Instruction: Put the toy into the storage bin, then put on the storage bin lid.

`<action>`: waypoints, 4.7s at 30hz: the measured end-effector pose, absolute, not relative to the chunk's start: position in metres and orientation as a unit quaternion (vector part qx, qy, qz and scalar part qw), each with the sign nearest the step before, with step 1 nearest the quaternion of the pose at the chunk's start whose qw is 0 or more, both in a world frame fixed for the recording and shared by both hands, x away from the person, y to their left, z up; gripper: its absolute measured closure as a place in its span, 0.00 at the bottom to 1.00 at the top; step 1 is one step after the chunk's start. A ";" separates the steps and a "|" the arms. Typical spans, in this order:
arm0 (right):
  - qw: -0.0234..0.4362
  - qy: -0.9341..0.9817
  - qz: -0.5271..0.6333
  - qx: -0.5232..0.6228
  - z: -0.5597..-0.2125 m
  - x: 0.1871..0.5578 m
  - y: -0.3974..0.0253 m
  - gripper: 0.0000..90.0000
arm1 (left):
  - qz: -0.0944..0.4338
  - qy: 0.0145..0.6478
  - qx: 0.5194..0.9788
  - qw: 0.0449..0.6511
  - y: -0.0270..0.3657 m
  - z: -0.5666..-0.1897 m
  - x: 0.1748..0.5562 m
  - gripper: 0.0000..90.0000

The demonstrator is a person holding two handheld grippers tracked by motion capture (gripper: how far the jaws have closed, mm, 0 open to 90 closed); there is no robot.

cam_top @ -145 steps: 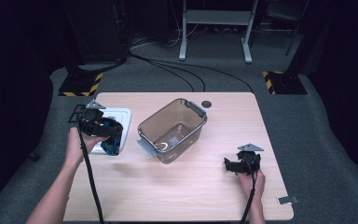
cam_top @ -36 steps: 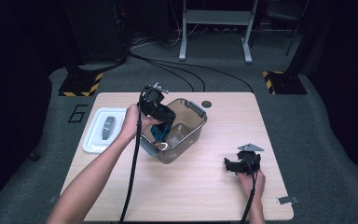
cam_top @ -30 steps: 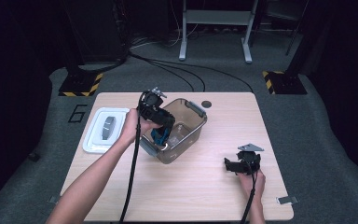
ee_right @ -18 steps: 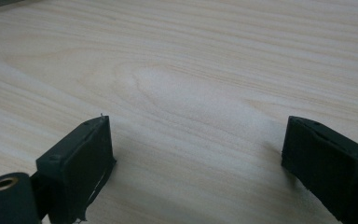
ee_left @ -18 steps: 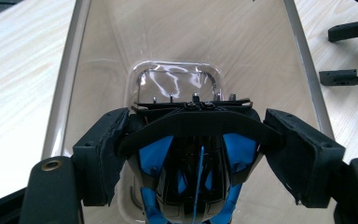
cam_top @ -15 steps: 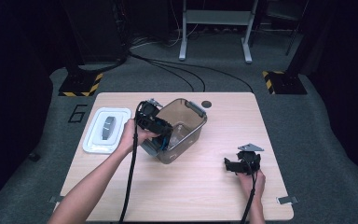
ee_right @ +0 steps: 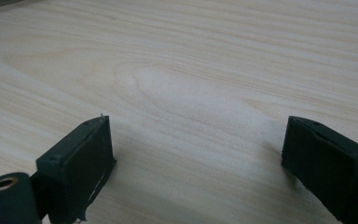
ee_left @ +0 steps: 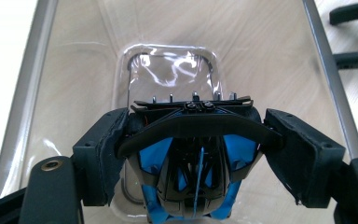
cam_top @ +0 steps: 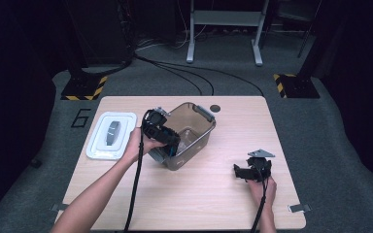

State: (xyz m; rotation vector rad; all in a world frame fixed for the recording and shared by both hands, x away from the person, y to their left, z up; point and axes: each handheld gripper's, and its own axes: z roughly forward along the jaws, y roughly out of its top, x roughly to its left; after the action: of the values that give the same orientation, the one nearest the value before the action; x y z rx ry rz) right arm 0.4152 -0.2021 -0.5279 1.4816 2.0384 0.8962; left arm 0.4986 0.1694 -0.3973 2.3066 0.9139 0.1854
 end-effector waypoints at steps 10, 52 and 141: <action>0.232 0.741 0.326 0.539 -0.528 0.415 -0.202 0.09 | 0.080 0.332 0.891 0.298 0.171 -0.391 0.490 0.27; 0.233 0.741 0.326 0.539 -0.528 0.415 -0.202 0.09 | 0.108 0.316 0.896 0.292 0.185 -0.388 0.466 0.27; 0.232 0.739 0.327 0.542 -0.528 0.415 -0.202 0.09 | 0.155 0.475 0.795 0.344 0.322 -0.400 0.473 0.03</action>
State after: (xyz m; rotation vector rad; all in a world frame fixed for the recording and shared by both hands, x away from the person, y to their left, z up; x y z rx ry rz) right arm 0.4154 -0.2015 -0.5279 1.4893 2.0303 0.8991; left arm 0.4727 0.3222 -0.3999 2.0644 1.2351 0.4022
